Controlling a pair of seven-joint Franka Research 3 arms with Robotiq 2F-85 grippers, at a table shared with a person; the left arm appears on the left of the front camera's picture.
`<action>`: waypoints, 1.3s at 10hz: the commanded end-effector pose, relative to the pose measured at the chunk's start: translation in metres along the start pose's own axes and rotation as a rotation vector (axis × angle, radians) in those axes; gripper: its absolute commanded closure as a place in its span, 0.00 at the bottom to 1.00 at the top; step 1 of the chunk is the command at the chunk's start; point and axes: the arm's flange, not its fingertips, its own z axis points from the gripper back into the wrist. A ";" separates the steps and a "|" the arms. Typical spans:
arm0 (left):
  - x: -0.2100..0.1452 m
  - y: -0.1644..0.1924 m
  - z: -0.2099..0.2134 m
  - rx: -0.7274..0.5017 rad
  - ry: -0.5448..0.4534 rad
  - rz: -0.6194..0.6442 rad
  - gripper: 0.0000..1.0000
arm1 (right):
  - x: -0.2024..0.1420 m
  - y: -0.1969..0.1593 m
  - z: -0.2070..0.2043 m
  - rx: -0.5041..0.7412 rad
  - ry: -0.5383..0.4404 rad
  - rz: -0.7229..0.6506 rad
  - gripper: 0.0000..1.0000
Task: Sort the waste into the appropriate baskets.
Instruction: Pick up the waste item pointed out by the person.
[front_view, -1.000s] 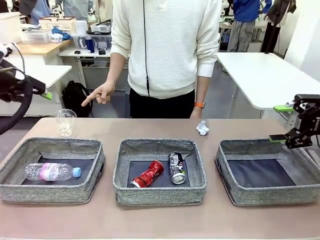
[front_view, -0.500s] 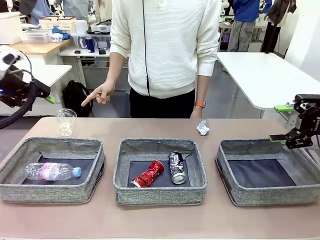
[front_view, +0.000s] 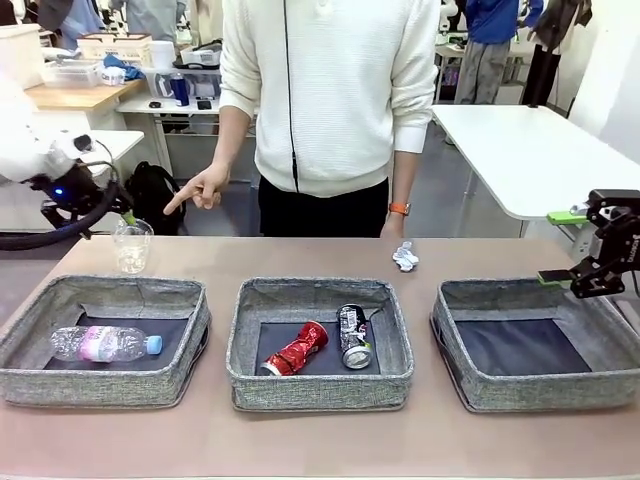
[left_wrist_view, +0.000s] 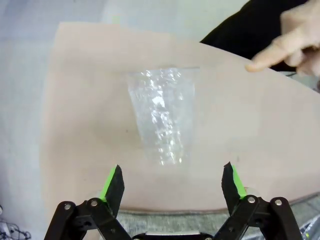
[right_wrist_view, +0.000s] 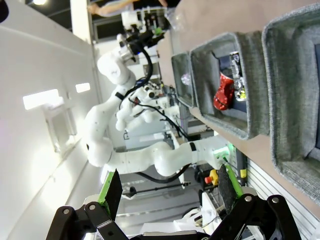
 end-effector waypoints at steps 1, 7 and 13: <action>0.025 -0.005 -0.016 0.032 0.059 0.035 0.00 | 0.001 0.005 0.002 0.011 0.006 -0.009 0.00; 0.057 0.004 -0.088 0.098 0.042 0.073 0.00 | 0.001 0.005 0.002 0.011 0.006 -0.009 0.00; 0.052 0.002 -0.097 0.109 0.086 0.073 0.30 | 0.001 0.005 0.002 0.011 0.006 -0.009 0.00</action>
